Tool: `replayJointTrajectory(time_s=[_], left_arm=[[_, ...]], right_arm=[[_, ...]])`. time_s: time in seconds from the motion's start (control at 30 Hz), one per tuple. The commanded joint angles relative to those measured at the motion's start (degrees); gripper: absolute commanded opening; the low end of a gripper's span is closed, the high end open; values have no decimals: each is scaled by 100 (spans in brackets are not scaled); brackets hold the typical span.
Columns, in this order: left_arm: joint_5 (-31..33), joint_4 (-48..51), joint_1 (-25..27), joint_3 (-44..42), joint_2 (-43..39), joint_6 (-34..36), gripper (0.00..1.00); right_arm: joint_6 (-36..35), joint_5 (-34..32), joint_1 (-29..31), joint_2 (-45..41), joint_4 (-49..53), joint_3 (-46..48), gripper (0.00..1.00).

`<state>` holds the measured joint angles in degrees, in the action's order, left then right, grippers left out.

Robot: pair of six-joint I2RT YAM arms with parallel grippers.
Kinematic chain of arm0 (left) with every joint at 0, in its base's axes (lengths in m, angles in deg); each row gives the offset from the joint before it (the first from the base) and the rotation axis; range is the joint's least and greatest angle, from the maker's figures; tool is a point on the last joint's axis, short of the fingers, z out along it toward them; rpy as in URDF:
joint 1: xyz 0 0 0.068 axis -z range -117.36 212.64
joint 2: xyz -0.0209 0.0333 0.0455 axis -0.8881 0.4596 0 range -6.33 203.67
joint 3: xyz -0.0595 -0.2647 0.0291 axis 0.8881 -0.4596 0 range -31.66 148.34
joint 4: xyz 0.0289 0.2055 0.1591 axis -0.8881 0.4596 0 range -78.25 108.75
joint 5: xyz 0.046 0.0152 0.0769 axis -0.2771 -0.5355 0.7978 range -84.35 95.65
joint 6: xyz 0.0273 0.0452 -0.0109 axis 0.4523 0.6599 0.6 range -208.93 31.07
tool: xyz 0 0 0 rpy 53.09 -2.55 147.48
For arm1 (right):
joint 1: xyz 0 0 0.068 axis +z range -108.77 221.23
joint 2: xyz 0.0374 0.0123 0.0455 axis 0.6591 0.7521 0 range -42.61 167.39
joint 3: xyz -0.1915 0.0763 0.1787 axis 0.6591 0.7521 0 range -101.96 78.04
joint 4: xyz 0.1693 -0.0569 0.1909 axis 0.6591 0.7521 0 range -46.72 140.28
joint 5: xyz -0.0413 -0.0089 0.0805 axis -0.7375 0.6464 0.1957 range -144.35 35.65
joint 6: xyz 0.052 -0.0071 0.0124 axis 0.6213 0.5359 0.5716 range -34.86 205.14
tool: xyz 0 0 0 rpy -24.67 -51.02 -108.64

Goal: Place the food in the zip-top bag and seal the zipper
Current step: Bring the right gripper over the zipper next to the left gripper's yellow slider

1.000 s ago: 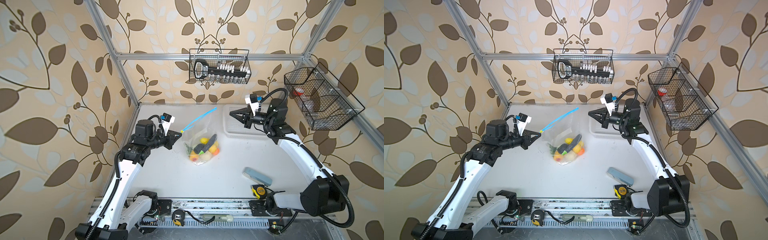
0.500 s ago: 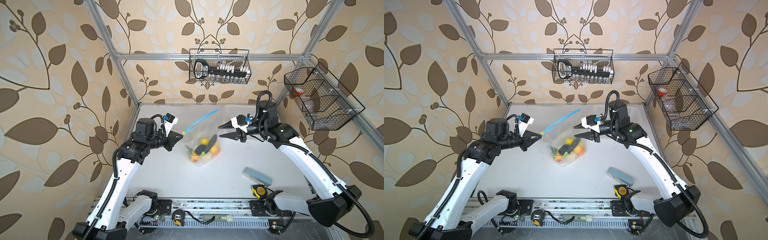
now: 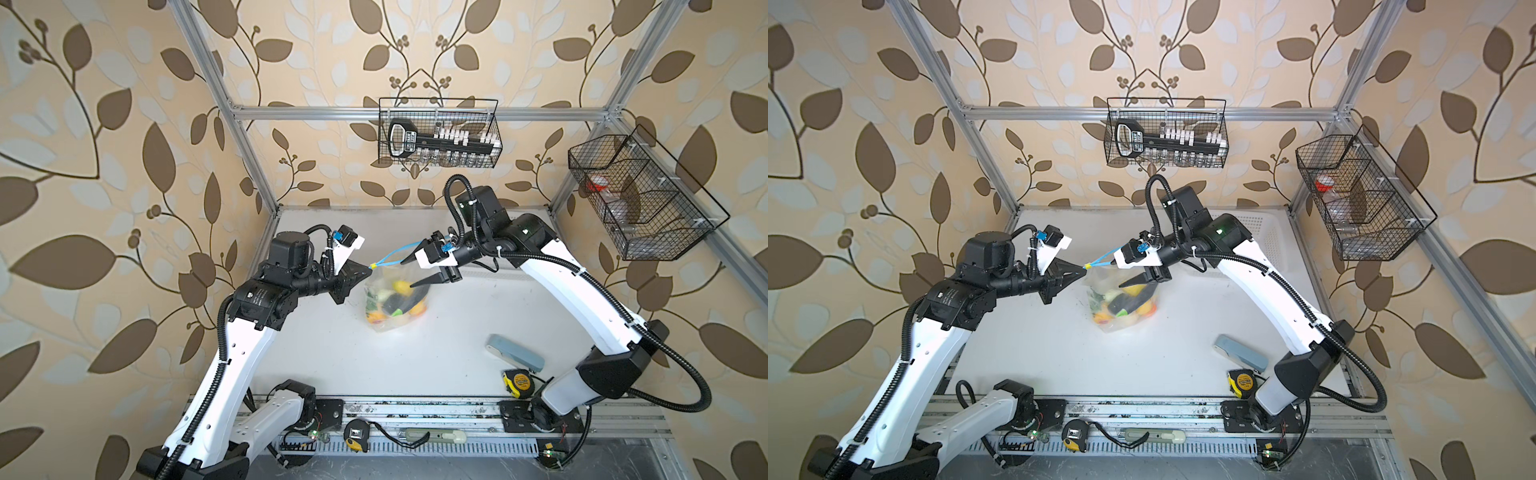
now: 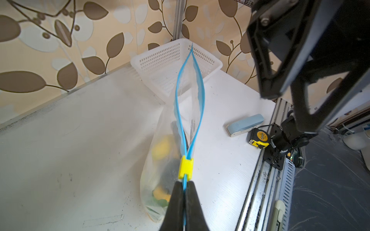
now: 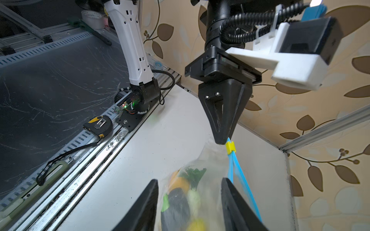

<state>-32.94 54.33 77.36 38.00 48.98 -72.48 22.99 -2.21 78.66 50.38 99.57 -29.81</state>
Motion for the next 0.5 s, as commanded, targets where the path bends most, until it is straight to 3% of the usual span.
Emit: replayJointTrajectory(time_s=[0.0,0.1,0.47], left_arm=[[-210,-84,68,218,6,265,0],[-226,-45,84,197,-1,344,0],[-281,83,84,161,-138,494,0]], right_arm=[[-62,-140,153,257,400,-401,51],[348,-308,305,407,42,-451,50],[737,-371,422,781,-466,-767,43]])
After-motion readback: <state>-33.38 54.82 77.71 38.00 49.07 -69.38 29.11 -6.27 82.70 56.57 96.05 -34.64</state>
